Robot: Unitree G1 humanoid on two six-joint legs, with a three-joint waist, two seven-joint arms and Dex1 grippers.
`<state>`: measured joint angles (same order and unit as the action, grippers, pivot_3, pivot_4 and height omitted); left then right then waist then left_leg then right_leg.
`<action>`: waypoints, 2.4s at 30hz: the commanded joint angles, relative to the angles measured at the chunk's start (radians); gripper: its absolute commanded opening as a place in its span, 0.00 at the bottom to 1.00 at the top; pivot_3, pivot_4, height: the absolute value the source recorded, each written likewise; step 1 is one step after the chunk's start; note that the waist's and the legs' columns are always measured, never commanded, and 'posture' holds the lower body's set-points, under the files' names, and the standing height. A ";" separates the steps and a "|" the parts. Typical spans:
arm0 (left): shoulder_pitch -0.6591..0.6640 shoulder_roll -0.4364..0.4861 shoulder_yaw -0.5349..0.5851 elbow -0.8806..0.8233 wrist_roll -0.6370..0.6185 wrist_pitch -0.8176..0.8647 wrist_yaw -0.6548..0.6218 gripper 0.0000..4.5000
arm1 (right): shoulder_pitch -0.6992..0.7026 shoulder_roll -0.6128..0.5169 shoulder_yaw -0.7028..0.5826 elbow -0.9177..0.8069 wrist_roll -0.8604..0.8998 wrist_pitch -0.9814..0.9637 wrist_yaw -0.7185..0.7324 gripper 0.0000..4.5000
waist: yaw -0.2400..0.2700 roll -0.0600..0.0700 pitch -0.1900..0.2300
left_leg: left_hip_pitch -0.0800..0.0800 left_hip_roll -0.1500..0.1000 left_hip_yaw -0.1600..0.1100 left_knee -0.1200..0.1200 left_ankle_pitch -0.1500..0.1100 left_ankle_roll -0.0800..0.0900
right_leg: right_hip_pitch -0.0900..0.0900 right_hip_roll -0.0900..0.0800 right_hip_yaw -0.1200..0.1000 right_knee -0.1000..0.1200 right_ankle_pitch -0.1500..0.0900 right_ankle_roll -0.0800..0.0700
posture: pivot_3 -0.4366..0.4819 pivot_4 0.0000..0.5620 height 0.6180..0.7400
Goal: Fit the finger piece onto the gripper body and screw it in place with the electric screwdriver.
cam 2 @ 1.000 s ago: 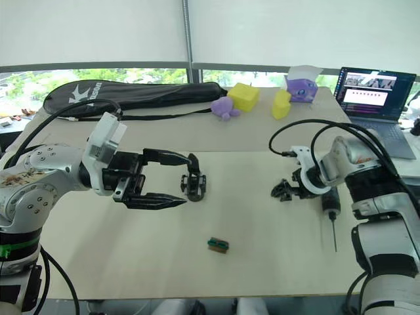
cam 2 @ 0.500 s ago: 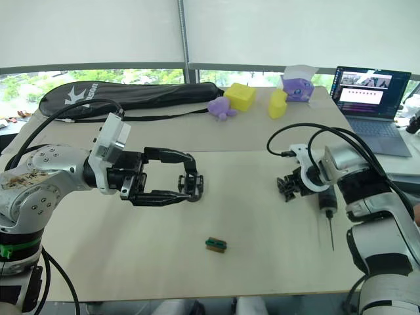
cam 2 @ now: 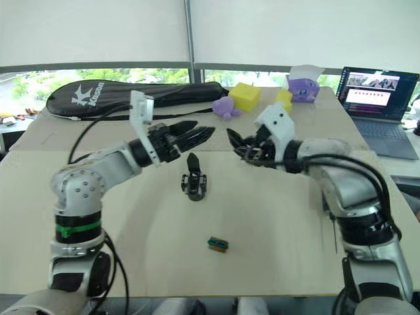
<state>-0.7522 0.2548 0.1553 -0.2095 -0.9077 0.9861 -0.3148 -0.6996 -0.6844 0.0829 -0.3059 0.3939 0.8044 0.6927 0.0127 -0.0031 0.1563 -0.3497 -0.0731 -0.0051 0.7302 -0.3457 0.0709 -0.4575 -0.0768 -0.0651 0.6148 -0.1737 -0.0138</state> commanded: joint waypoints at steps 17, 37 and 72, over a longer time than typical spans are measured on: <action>-0.041 -0.122 0.041 0.022 -0.102 0.032 0.127 0.49 | 0.083 0.116 -0.011 -0.179 -0.104 -0.144 -0.145 0.25 | -0.006 0.000 0.000 | 0.005 -0.001 0.002 -0.003 0.001 -0.002 | 0.001 0.002 -0.001 0.002 0.000 0.000 | 0.48 0.27 1.00; -0.085 -0.066 0.021 0.115 -0.063 0.005 0.011 0.00 | 0.046 0.094 -0.036 -0.225 -0.094 -0.138 -0.106 0.62 | -0.007 0.000 0.000 | 0.006 -0.001 0.003 -0.004 0.001 -0.002 | 0.001 0.002 -0.001 0.002 0.000 0.000 | 0.48 0.27 1.00; -0.338 0.242 -0.190 0.376 0.109 -0.043 -0.936 0.00 | -0.364 -0.023 -0.010 0.207 0.430 0.385 0.394 0.74 | -0.017 0.000 0.000 | -0.004 -0.001 -0.003 -0.002 0.001 -0.002 | -0.003 -0.002 -0.001 -0.001 0.000 -0.003 | 0.48 0.27 1.00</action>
<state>-1.0689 0.4959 -0.0561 0.1957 -0.7893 0.9428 -1.2387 -1.0480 -0.7055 0.0891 -0.0785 0.8293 1.2241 1.0837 -0.0042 -0.0027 0.1568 -0.3534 -0.0737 -0.0082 0.7284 -0.3444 0.0690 -0.4606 -0.0786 -0.0658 0.6141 -0.1737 -0.0171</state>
